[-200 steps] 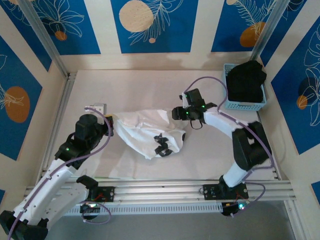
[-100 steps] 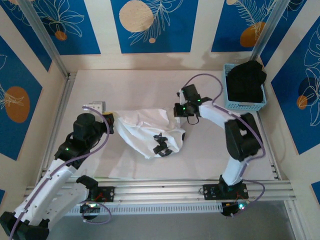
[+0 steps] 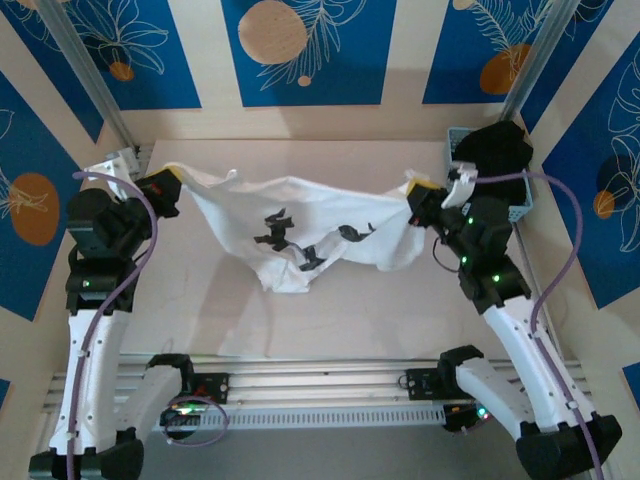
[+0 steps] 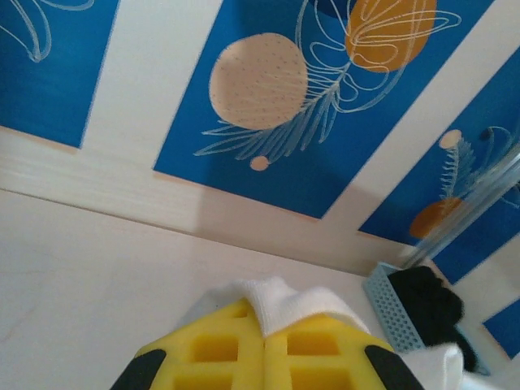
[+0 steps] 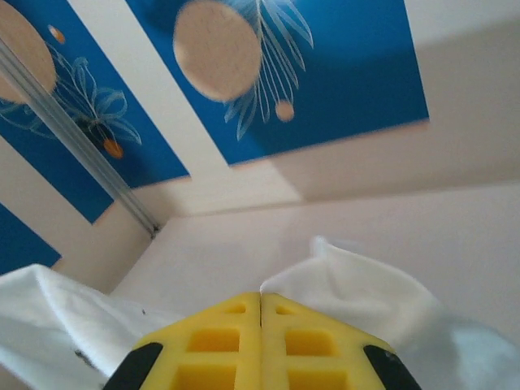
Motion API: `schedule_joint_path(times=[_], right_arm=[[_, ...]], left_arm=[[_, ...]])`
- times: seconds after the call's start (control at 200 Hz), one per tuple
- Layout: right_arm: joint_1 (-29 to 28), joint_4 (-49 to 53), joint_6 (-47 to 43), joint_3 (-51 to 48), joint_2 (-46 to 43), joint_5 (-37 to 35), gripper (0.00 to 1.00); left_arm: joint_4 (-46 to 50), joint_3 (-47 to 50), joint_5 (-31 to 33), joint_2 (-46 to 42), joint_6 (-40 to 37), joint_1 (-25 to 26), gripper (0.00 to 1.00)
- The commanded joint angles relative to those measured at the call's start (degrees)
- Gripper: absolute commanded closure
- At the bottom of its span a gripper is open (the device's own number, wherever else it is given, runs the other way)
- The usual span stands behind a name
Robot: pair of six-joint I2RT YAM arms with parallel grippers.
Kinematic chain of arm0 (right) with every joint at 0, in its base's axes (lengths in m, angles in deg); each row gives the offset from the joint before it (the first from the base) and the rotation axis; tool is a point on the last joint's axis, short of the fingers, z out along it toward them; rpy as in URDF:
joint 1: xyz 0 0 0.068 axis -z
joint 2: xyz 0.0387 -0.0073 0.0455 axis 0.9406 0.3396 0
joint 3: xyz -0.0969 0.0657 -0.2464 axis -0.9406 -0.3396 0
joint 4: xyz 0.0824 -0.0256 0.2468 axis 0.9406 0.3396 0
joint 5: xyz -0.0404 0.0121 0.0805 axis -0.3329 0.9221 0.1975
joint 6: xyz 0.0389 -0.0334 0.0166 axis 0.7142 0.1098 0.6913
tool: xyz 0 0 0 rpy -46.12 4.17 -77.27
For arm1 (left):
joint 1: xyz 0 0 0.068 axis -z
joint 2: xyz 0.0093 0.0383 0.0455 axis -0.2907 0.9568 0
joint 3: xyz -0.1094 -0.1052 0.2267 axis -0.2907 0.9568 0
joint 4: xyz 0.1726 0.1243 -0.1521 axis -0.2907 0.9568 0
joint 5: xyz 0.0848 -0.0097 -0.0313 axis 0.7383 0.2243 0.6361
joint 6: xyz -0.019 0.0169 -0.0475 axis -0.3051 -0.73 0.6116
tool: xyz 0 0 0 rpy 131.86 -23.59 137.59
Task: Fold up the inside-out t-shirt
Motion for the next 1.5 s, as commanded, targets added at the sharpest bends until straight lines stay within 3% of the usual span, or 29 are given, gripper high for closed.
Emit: schedule_joint_path(times=[0.0,0.13,0.245,0.505,0.685,0.915,1.1,1.275,1.375,1.495], right_arm=[[-2.59,1.57,4.17,-8.28,0.25,-3.98,0.85],[-7.41,2.49,6.64,-14.22,3.84,-3.66,0.64],[-11.07,5.96,5.56,-13.61,7.51,-7.30,0.54],[-6.79,11.16,4.19,-6.86,17.58,-8.34,0.48],[-2.10,14.15,8.63,-7.24,24.11,-2.99,0.48],[0.46,12.66,10.35,-9.68,28.63,0.61,0.55],[0.95,11.47,10.18,-9.77,30.72,2.26,0.72],[1.49,10.70,8.78,-9.71,29.02,1.46,0.93],[1.75,8.64,7.60,-9.43,25.09,1.75,1.00],[1.76,4.49,5.87,-6.27,20.14,4.47,1.00]], left_arm=[[-2.13,4.96,-9.27,2.40,4.40,-0.95,1.00],[-1.41,10.28,-9.76,2.21,3.29,-1.03,1.00],[0.89,11.51,-6.73,1.22,0.37,-1.11,1.00],[1.39,12.85,-5.07,0.35,-2.13,-1.17,1.00],[0.05,14.80,-5.48,-0.11,-2.50,-1.21,1.00],[-1.81,15.57,-6.79,0.61,-1.84,-1.18,1.00],[-2.02,15.61,-6.89,0.42,-1.61,-1.22,1.00],[-2.63,15.72,-7.42,0.50,-1.05,-1.21,1.00],[-2.32,14.85,-7.30,0.76,-1.09,-1.27,1.00],[-2.32,12.82,-7.41,1.66,-0.11,-2.09,1.00]])
